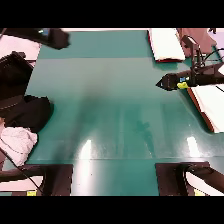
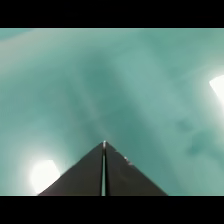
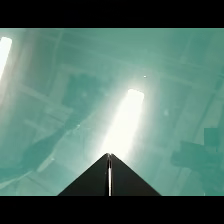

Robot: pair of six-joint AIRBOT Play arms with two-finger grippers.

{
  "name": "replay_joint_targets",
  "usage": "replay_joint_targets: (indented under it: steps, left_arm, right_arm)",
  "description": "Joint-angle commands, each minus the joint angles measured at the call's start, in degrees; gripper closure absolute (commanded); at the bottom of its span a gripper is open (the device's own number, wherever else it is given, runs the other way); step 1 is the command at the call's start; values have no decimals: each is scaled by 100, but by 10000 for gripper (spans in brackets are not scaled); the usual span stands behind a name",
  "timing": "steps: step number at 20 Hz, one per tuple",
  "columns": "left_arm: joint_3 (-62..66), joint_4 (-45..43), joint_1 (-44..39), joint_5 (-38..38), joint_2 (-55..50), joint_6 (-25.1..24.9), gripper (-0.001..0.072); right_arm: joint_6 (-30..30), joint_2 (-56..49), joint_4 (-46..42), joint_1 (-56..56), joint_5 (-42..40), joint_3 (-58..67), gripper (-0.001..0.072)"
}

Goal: Fold the shirts.

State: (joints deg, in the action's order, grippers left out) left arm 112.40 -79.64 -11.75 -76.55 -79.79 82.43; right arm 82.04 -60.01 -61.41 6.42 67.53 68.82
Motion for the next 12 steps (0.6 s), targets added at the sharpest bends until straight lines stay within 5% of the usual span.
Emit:
replay_joint_targets:
  steps: [1,5,7,12]
  left_arm:
    - [-258,-673,885,-861,177,0,680]
    - [-1578,-704,1727,-1250,181,0,641]
    - [-2470,-750,1976,-986,168,17,112]
    - [-4500,-1200,2186,503,164,238,98]
  right_arm:
    - [2,-2,2,7,-7,2,688]
    - [4,-2,2,11,-9,2,688]
    - [4,-4,0,11,-7,2,689]
    - [9,-7,2,11,-9,2,688]
